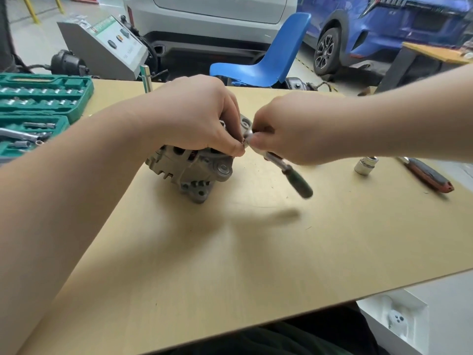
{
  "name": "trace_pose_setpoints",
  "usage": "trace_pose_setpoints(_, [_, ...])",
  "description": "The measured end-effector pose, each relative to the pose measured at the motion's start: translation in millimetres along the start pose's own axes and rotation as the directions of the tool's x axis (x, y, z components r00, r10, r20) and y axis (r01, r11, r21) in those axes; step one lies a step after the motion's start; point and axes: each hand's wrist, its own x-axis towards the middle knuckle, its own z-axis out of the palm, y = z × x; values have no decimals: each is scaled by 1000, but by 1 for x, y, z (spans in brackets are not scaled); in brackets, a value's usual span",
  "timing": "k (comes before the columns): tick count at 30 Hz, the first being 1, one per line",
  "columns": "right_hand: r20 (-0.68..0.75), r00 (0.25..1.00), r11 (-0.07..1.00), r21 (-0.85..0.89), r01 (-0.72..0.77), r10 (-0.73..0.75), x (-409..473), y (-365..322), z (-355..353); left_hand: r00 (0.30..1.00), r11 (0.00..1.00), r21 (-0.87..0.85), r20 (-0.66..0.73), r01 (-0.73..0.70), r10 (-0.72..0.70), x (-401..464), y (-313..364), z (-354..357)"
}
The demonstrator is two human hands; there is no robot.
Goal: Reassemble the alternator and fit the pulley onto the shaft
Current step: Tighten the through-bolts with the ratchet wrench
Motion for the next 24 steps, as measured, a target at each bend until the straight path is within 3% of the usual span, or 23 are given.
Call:
trace_pose_setpoints(3, [90,982,905,383,-187,164,1,-3,10,1000,1000,10,10,12,-12,2,-1,0])
trace_pose_setpoints(6, [97,976,856,469,-218,196,1,-8,12,1000,1000,4,15,9,-9,1,-1,-2])
trace_pose_setpoints(9, [23,993,946,302,-114,112,-4,-10,5,1000,1000,0,-8,29,-29,0,-1,0])
trace_pose_setpoints(11, [-15,999,999,14,42,-42,-8,-9,5,999,999,5,-22,42,-42,0,0,2])
trace_pose_setpoints(13, [-10,988,964,-223,145,-151,-11,-10,7,999,999,-4,-18,46,-46,-1,0,1])
trace_pose_setpoints(14, [-6,988,959,-242,146,-152,-12,-10,7,999,999,-8,-13,45,-45,-1,0,1])
trace_pose_setpoints(18, [-19,1000,985,172,10,-7,-11,-7,5,999,999,5,-4,44,-44,0,1,-1])
trace_pose_setpoints(21, [20,989,865,481,-141,150,-8,-8,9,998,998,8,20,65,-65,0,2,-2])
trace_pose_setpoints(24, [-19,994,916,390,-93,109,-5,-8,10,996,996,3,5,84,-84,-2,1,-1])
